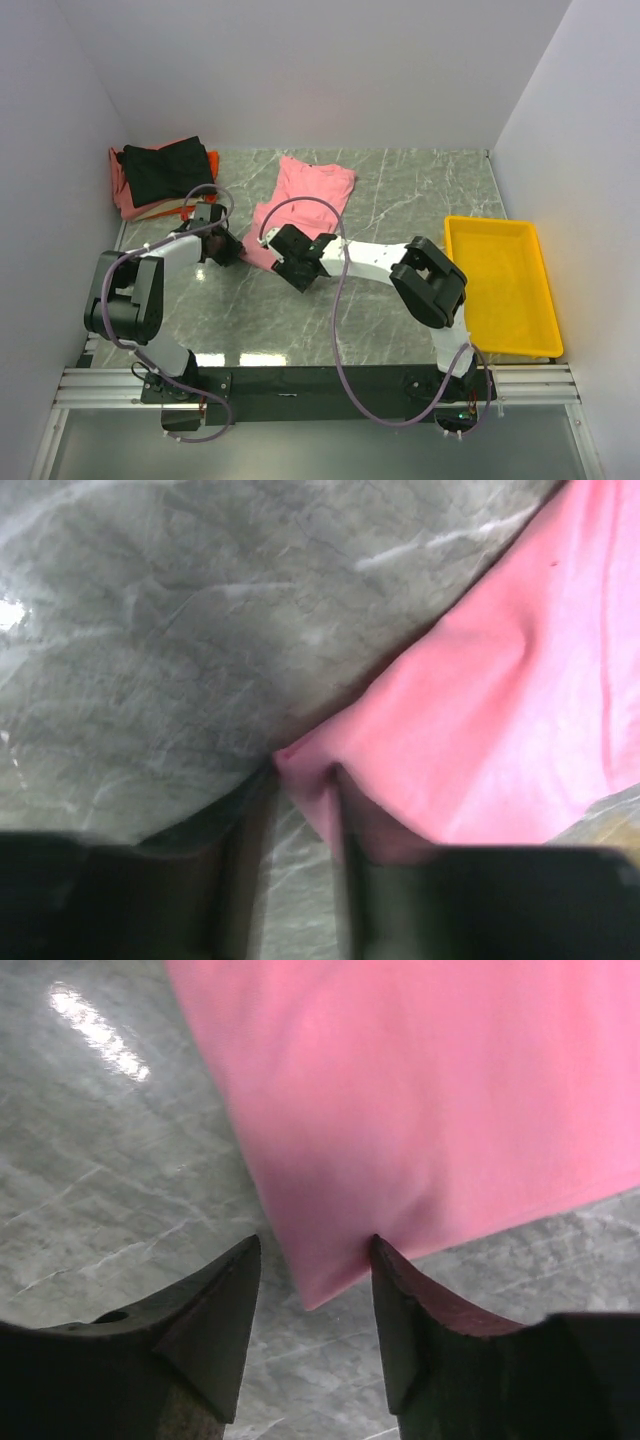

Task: Fold and stack the t-shirts
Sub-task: Fold the tshirt

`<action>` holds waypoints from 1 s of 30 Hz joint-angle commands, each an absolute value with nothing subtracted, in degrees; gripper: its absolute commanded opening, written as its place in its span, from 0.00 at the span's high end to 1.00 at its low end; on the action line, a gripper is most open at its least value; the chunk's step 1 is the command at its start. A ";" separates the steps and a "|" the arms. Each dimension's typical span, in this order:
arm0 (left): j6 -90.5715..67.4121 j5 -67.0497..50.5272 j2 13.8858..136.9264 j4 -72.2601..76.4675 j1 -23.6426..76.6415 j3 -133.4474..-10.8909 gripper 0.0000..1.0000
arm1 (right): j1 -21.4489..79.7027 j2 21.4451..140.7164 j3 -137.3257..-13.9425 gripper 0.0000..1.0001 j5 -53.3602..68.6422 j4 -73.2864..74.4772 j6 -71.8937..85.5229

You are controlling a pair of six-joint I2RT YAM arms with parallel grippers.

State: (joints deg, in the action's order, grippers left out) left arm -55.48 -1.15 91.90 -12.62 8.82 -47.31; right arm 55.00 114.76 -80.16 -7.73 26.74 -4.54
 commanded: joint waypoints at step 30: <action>-57.49 -10.28 48.77 -31.65 14.94 -33.65 1.00 | 61.36 84.90 -62.75 0.90 11.25 31.29 10.02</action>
